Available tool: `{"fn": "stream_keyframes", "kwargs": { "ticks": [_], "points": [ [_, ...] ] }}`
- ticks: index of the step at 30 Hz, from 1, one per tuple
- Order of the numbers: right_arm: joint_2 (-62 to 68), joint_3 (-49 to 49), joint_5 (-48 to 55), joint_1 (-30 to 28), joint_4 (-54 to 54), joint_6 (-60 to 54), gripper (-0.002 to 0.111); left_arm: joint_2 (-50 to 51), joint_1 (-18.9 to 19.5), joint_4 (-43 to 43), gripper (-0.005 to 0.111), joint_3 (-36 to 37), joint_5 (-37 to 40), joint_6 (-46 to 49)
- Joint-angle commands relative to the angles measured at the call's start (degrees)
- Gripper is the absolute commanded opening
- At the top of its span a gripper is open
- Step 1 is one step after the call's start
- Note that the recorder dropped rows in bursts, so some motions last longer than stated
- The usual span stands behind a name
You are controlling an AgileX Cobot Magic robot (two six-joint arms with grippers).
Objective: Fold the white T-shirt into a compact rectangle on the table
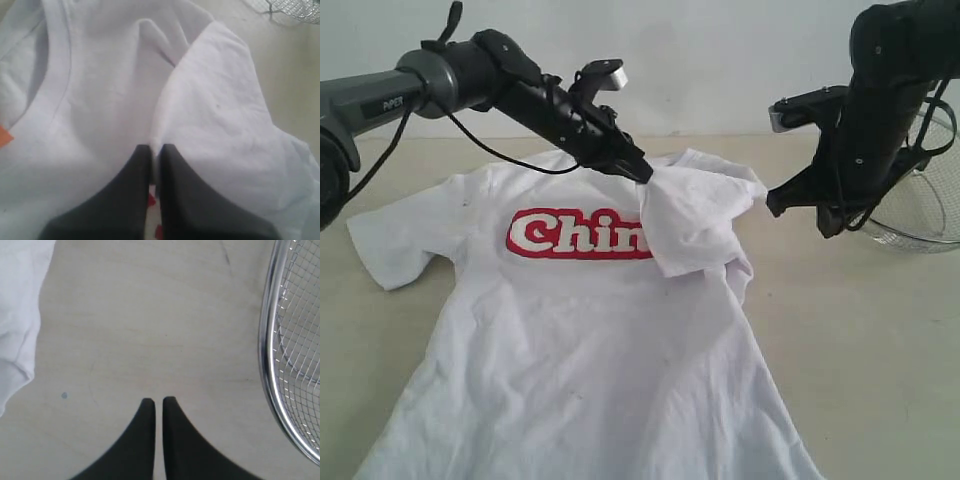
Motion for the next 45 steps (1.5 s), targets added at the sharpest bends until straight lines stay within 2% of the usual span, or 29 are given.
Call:
{"fn": "stream_keyframes", "kwargs": {
  "ticks": [1,10,22,25,33,41,45],
  "points": [
    [-0.62,-0.30,-1.17,-0.48,0.16,-0.56,0.000,-1.31,1.84,1.13,0.005,-0.07,3.89,-2.46],
    [-0.62,-0.30,-2.72,-0.48,0.83,-0.90,0.000,-1.31,3.93,4.04,0.005,0.45,6.83,-6.81],
    [-0.51,-0.30,-4.58,-0.48,0.83,-1.01,0.000,-1.92,4.19,4.16,0.005,6.54,8.30,-8.17],
    [-0.51,-0.30,-7.22,-0.48,0.83,-0.66,0.000,-3.37,4.19,3.92,0.005,8.63,8.01,-8.17],
    [0.82,-0.61,-22.57,-0.48,4.39,-2.14,0.000,-6.03,3.84,0.15,0.005,14.07,8.01,-4.44],
    [8.84,-11.30,-16.54,-0.48,19.32,-9.77,0.000,-6.15,3.96,-5.12,0.005,14.60,8.50,-0.67],
    [11.16,-17.23,-16.01,-0.48,21.46,-10.02,0.000,-6.15,3.96,-8.12,0.006,14.60,10.20,1.63]
  ]
}}
